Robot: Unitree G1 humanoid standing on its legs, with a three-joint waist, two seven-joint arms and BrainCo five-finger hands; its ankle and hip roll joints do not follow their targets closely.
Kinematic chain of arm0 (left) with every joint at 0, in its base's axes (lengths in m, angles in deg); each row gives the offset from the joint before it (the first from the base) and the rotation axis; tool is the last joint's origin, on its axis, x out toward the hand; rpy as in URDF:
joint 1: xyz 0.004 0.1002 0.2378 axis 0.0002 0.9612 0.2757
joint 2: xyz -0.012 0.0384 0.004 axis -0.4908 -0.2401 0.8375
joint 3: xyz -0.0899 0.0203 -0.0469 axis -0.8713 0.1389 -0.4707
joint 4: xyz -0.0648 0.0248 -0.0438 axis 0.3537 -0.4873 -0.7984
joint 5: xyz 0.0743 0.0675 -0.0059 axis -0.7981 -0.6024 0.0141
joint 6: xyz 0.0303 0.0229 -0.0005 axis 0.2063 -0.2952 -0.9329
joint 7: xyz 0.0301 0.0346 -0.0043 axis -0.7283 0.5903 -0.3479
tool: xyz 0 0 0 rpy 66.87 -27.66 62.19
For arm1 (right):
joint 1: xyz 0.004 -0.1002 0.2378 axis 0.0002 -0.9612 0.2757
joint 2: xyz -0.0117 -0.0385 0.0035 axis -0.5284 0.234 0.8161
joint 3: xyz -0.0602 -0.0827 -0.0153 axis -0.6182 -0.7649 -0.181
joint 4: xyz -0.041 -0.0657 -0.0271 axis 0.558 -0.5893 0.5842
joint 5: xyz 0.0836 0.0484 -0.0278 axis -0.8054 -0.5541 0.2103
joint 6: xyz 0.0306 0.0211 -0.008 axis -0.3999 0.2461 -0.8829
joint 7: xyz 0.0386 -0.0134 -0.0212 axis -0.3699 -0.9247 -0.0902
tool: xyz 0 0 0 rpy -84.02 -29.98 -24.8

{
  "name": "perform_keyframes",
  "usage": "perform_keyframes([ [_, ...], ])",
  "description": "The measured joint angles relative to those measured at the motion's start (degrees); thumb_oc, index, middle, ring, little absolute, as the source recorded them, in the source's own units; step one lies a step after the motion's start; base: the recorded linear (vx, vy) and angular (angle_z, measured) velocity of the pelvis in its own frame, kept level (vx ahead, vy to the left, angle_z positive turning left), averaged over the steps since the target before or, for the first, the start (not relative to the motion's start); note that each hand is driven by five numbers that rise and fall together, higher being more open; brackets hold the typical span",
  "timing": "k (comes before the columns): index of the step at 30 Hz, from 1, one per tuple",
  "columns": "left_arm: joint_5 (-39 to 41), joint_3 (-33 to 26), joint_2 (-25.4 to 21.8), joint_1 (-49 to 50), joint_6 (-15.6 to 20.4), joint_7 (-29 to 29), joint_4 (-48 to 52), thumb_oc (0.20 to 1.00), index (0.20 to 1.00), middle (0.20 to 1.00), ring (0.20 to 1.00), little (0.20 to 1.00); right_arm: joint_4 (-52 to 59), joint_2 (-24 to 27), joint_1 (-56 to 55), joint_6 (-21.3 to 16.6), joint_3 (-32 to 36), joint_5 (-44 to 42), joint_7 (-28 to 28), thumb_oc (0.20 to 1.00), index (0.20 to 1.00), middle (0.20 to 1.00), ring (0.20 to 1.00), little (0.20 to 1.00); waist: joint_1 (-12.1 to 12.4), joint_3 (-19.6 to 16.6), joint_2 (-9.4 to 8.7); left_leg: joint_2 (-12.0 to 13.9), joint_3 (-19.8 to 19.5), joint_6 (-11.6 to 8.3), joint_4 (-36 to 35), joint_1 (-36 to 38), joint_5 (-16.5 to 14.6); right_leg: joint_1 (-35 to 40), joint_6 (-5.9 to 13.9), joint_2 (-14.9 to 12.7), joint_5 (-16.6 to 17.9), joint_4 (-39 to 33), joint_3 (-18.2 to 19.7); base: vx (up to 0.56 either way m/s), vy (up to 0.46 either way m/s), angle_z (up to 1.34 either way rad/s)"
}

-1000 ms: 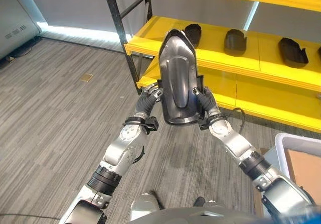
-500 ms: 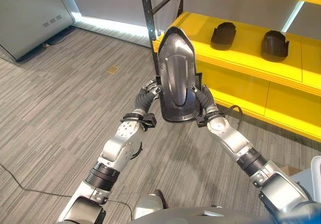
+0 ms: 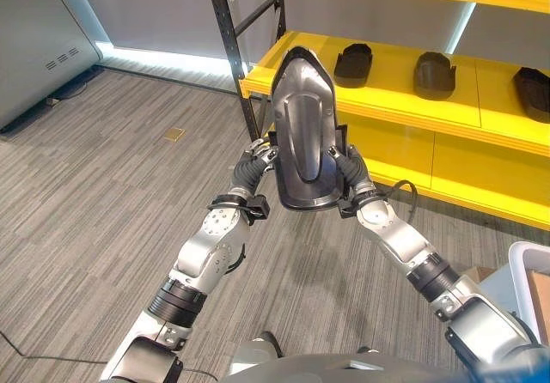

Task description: Move parts from the plastic box to the shelf.

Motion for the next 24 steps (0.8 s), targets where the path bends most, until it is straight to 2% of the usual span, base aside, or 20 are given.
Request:
perform_keyframes([
  [1,1.3,0.7,0.7,-0.7,1.9,-0.1,-1.6,0.200,0.200,0.200,0.200,0.200,-1.6,0.2,0.0,-2.2,0.6,-1.4,-2.0,0.200,0.200,0.200,0.200,0.200,0.0,0.0,-0.01,0.4,-0.3,0.00,0.5,-0.2,0.0,0.1,-0.01,-0.1,0.0,0.1,-0.1,-0.07,0.001,0.04],
  [3,2.2,2.0,3.0,-1.1,4.0,-0.2,-5.0,0.200,0.200,0.200,0.200,0.200,-4.0,1.2,-0.1,-3.6,1.3,-2.2,-4.3,0.200,0.200,0.200,0.200,0.200,0.2,0.0,0.05,0.5,-0.3,0.01,0.7,-0.2,0.0,0.2,-0.10,-0.1,0.1,0.2,-0.3,-0.07,-0.016,0.03],
  [17,2.7,4.1,3.9,-1.0,3.6,-0.1,-7.8,0.200,0.200,0.200,0.200,0.200,-5.7,1.7,-2.6,-4.2,1.8,-3.3,-5.9,0.200,0.200,0.200,0.200,0.200,0.1,-0.1,0.10,0.9,-0.6,-0.86,0.1,-0.2,0.7,0.2,-0.46,0.9,0.3,-0.2,-0.4,-0.02,-0.026,0.00],
  [24,2.7,3.7,4.1,-0.9,3.4,0.2,-7.9,0.200,0.200,0.200,0.200,0.200,-6.0,1.6,-2.2,-4.2,1.9,-0.9,-6.1,0.200,0.200,0.200,0.200,0.200,1.0,0.0,0.02,1.3,-1.0,-0.47,2.2,-0.9,0.4,0.6,-0.63,-0.1,0.1,0.3,-0.8,-0.01,0.127,0.03],
])
